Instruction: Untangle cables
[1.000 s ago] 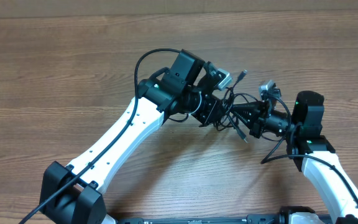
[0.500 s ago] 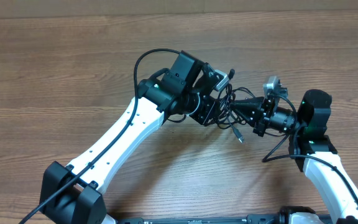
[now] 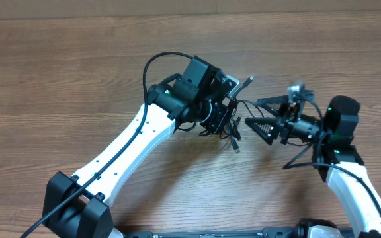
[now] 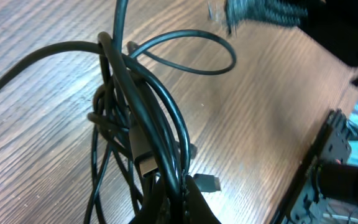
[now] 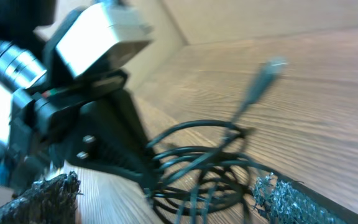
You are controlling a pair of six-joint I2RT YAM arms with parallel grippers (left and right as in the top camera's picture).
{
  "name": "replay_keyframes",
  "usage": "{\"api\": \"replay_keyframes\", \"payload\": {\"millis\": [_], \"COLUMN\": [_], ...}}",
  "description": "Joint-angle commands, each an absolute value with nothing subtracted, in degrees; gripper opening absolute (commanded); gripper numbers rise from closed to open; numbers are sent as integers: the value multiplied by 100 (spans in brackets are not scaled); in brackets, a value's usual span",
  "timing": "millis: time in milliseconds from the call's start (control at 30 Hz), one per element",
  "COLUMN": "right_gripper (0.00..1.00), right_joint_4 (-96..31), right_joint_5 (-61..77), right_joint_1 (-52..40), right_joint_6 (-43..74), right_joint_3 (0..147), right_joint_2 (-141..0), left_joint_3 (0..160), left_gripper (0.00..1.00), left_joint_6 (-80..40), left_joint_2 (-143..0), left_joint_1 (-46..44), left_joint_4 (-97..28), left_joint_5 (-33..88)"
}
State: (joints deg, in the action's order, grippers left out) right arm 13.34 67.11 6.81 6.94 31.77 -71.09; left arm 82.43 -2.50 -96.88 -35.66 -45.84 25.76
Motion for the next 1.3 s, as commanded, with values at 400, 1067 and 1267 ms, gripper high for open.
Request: {"api": "replay_keyframes", "payload": {"millis": [400,1067,1267], "right_gripper": [100,100,100], "right_joint_4": [696,768,976], "right_joint_5": [7767,7896,7992], "right_joint_1": [2290,2322,2314], "right_joint_6": [1199,2998,4462], "right_joint_3": [3227,3227,3227], "right_joint_2": [-6997,-6997,-6997], "left_joint_3": [8265,8265,8265], "left_gripper": [4,5,5], "left_joint_6": [2016,2255,2165], "left_joint_2": [-9717,-9717,-9717], "left_joint_1": [-3155,-1846,-1857], "left_joint_4": [-4539,-4003,-3800], "left_joint_5": [6455,9054,9054]}}
